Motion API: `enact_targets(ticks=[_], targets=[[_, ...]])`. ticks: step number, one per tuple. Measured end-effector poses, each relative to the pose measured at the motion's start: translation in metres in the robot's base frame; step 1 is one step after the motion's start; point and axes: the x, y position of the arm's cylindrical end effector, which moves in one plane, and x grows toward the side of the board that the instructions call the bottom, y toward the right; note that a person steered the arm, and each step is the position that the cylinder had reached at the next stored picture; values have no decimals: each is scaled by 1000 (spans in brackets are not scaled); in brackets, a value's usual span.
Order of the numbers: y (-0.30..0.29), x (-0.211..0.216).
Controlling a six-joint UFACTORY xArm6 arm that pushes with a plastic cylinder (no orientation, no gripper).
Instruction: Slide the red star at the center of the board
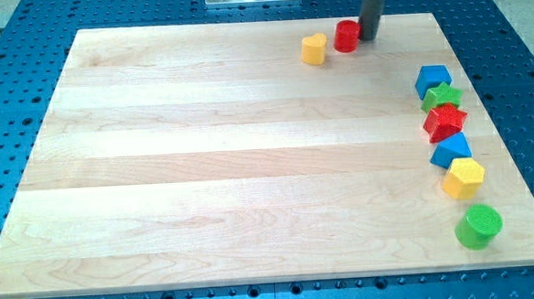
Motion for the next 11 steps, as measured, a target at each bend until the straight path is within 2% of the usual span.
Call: enact_targets(ticks=[1, 2, 3, 4, 5, 6, 7, 8, 9, 11], targets=[[-53, 23], [0, 45], [62, 49], [162, 89], [162, 189], [137, 248], [112, 247], [112, 239], [77, 208], [-108, 159]])
